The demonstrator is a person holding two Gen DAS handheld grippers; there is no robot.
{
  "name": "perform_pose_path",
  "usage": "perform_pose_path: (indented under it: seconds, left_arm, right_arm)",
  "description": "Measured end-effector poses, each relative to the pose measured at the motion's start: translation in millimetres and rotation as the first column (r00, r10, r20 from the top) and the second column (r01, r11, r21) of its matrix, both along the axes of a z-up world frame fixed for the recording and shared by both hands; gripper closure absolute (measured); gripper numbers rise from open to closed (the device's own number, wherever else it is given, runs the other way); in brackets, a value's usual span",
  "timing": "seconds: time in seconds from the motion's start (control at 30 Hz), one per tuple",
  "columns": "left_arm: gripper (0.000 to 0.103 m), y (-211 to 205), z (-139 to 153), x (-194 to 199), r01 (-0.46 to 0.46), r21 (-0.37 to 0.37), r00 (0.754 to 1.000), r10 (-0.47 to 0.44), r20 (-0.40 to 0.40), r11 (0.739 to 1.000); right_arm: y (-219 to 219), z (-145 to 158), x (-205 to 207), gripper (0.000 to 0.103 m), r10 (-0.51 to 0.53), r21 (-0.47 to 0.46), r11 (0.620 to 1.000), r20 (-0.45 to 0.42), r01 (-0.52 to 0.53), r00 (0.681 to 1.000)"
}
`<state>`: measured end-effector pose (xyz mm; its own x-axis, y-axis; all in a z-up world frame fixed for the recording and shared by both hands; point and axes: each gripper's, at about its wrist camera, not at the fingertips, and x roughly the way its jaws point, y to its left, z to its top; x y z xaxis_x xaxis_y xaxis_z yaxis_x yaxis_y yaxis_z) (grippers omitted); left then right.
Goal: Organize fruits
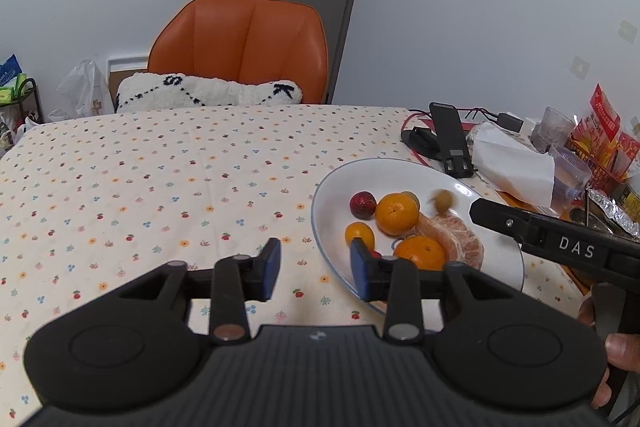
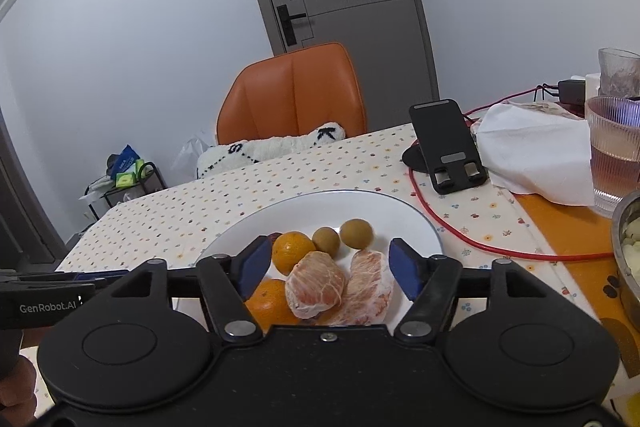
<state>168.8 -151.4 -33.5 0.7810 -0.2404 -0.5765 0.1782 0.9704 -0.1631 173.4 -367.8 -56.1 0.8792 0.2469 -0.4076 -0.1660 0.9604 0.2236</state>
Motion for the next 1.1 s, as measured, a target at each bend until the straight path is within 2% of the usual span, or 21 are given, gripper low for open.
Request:
perform_pose_path:
  seconds: [0.07,0.13,0.17,0.33,0.4,0.5,1.1]
  left_arm:
    - [0.045,0.4,2.4,-3.1,-0.012,0.012,1.000,0.012,0.007,1.000]
    - [0.022,3.6,5.1,-6.1,-0.046,0.013,0.999,0.046,0.010,0.999]
    - [0.020,6.4,6.5,-7.9,-0.062,0.005,0.998,0.062,0.013,0.998]
    - [0.016,16.0,12.5,-16.9,-0.106,0.018,0.994,0.106,0.015,0.994]
    - [0.015,21.0,14.1,-22.9,-0.123,0.008,0.992,0.123,0.016,0.992]
    - [0.015,27.7,15.8,-31.8,-0.145,0.004,0.989,0.145,0.009,0.989]
    - [0.008,51.3,35.3,-79.7,-0.198,0.017,0.979,0.196,0.062,0.980]
  right_arm:
    - [1.9,0.6,-2.3,0.034,0.009,0.000,1.000,0.004,-0.009,1.000]
    - [4.4,2.1,-6.1,0.031,0.022,0.001,1.000,0.011,-0.022,1.000]
    - [5.9,3.0,-7.9,0.028,0.027,-0.001,1.000,0.016,-0.027,1.000]
    - [12.8,6.9,-16.0,0.023,0.052,-0.004,0.999,0.028,-0.052,0.998]
    - [15.6,8.1,-19.3,0.018,0.062,-0.004,0.998,0.028,-0.062,0.998]
    - [21.8,9.9,-26.0,0.006,0.080,-0.012,0.997,0.032,-0.079,0.996]
    - [46.2,24.6,-58.0,0.001,0.168,-0.021,0.986,0.078,-0.167,0.983]
